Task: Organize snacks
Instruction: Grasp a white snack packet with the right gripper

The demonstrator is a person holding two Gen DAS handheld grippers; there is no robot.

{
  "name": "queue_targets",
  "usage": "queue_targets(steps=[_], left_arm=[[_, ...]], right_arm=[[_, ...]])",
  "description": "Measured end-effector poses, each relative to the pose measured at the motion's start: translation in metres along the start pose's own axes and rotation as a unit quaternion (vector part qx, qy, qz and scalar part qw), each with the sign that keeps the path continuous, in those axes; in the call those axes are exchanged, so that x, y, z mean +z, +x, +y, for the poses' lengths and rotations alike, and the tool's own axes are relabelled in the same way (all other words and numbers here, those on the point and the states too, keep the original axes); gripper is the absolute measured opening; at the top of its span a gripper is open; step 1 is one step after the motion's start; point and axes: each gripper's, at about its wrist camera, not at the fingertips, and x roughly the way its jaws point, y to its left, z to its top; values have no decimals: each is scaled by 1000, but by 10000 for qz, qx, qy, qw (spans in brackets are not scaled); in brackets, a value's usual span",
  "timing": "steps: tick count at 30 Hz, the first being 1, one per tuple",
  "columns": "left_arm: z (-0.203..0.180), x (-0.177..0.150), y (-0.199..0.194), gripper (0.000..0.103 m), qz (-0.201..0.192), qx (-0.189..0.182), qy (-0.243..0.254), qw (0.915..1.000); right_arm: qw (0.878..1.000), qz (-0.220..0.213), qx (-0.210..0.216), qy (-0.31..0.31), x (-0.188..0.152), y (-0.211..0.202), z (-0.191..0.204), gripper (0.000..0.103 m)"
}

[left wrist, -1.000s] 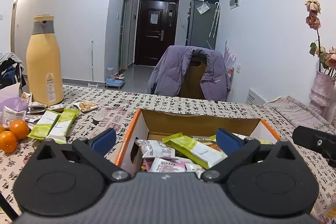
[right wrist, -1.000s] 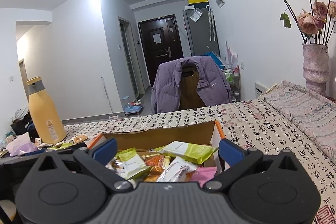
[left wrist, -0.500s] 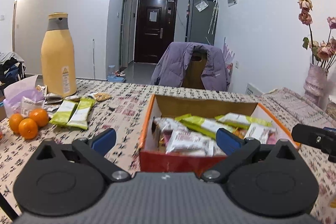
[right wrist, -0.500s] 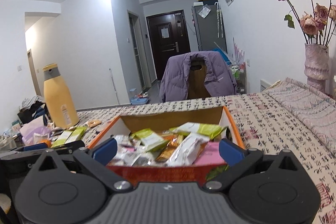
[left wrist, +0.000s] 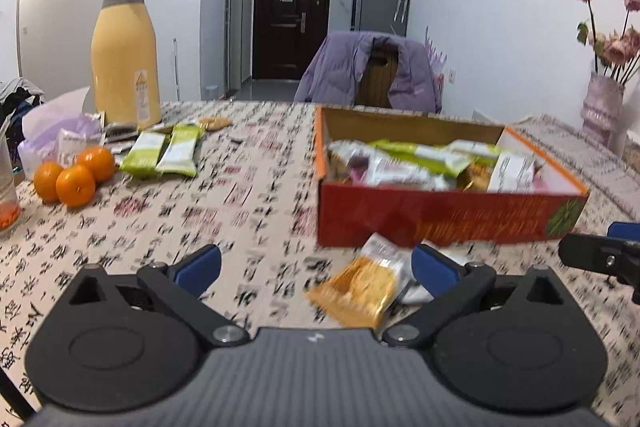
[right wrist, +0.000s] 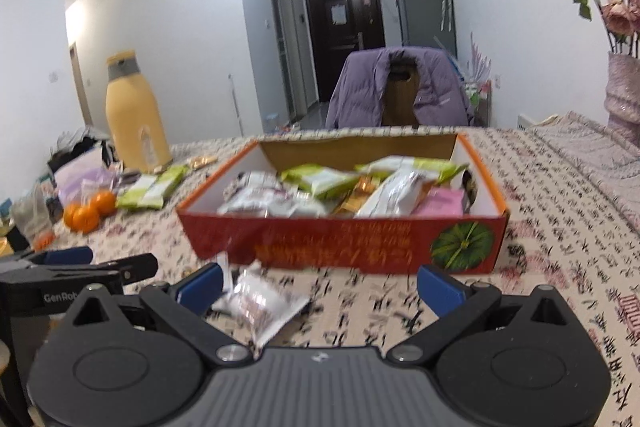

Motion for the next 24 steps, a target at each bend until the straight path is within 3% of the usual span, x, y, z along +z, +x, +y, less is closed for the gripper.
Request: queue_targets(steps=[11, 24], left_arm=[[32, -26, 27, 103, 445, -160, -143, 9988], [42, -28, 24, 103, 409, -214, -470, 9978]], right_arm=[[9982, 524, -5, -305, -13, 33, 18, 103], [9878, 969, 1, -1222, -6, 88, 51, 103]])
